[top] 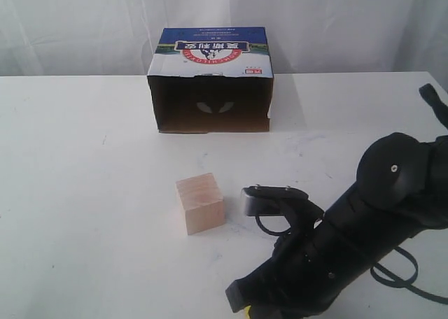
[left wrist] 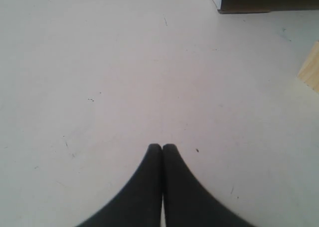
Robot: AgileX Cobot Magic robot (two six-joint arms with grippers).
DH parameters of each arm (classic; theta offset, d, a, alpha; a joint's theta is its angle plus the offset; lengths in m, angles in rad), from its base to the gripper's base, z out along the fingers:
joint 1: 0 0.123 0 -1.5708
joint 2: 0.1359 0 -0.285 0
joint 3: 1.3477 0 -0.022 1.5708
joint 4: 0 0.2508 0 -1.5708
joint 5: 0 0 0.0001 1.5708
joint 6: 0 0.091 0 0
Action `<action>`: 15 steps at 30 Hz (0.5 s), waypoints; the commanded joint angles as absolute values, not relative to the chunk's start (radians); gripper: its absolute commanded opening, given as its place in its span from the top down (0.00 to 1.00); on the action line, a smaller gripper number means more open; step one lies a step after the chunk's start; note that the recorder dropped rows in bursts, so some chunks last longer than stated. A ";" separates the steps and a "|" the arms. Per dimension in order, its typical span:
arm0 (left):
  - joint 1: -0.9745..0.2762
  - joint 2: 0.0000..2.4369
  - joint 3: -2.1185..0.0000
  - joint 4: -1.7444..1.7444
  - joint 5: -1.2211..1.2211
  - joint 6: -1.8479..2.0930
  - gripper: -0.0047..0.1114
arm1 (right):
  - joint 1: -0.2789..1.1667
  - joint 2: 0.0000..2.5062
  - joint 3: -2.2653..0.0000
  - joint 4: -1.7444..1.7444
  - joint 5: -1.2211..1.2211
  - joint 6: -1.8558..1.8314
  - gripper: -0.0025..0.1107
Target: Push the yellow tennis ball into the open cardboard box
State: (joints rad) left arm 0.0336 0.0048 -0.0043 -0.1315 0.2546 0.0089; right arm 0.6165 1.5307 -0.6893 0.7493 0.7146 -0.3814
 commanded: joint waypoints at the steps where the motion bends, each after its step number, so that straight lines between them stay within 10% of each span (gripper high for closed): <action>1: 0.035 0.000 0.000 -0.139 0.255 0.000 0.96 | 0.618 1.539 -0.685 0.727 0.688 -0.380 0.98; 15: 0.035 0.000 0.000 -0.139 0.255 0.000 0.96 | 0.618 1.539 -0.685 0.674 0.613 -0.354 0.98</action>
